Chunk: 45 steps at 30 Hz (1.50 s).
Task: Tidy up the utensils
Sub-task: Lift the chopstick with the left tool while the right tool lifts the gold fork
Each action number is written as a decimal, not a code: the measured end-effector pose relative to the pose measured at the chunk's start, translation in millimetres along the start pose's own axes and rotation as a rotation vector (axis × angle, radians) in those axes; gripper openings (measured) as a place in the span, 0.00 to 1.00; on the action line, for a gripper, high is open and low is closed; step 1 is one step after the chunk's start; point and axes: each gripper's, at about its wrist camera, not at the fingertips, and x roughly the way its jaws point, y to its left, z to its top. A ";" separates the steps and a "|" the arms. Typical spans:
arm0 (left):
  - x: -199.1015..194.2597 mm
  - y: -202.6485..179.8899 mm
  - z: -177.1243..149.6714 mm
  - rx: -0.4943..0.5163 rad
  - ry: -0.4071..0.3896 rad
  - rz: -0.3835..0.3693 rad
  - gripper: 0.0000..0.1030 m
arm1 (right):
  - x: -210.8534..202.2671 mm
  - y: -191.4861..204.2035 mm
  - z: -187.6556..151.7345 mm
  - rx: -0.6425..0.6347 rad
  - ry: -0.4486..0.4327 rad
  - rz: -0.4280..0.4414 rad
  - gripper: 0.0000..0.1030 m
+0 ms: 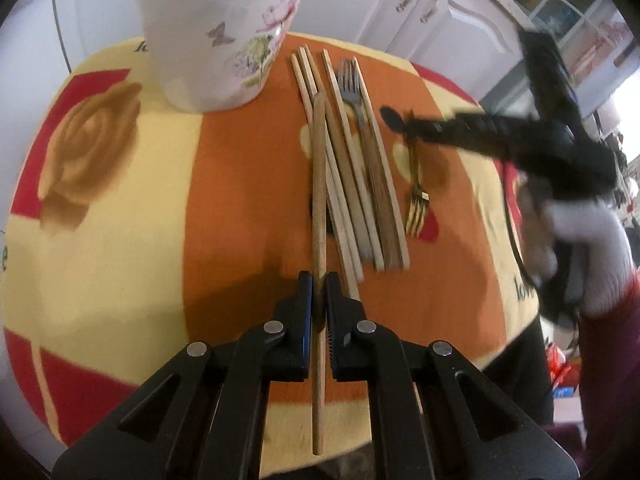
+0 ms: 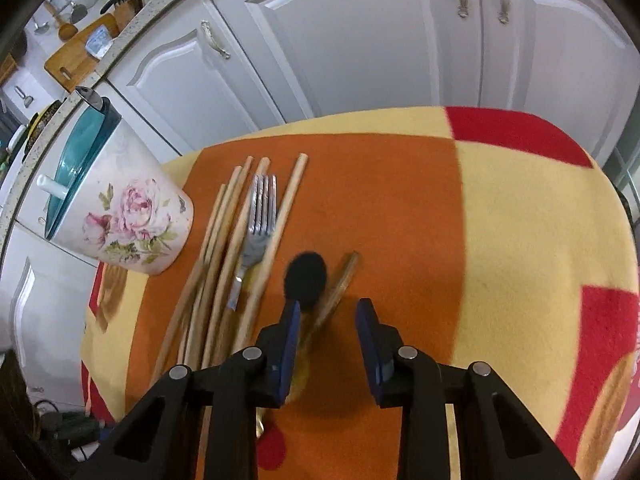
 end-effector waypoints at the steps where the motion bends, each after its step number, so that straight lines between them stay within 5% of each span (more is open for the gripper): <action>1: -2.0 0.3 -4.1 0.005 0.003 0.002 0.05 | 1.4 1.3 1.8 -0.017 -0.002 -0.018 0.13; 6: -4.9 -2.1 -8.1 0.029 0.015 0.023 0.05 | -5.3 1.6 -4.8 -0.086 0.008 -0.033 0.10; 13: -8.2 2.7 3.2 0.049 0.005 0.035 0.12 | -26.0 -11.5 -32.5 -0.084 0.076 0.055 0.08; 21: 3.9 -0.9 58.8 0.012 -0.081 0.062 0.20 | -29.0 -13.4 -34.0 -0.020 0.084 0.087 0.14; 27: 38.6 -7.6 89.9 0.028 -0.059 0.130 0.20 | -23.4 -8.3 -30.1 -0.047 0.086 0.059 0.15; 35: 52.0 -11.1 101.8 0.024 -0.063 0.119 0.20 | -21.6 2.1 -29.1 -0.104 0.056 0.015 0.13; 39: 48.0 -14.2 99.1 0.065 -0.058 0.101 0.06 | -24.4 8.3 -32.9 -0.122 0.046 0.043 0.06; 45: 12.8 -9.1 94.0 0.053 -0.112 0.058 0.06 | -57.4 12.3 -30.0 -0.124 -0.026 0.117 0.06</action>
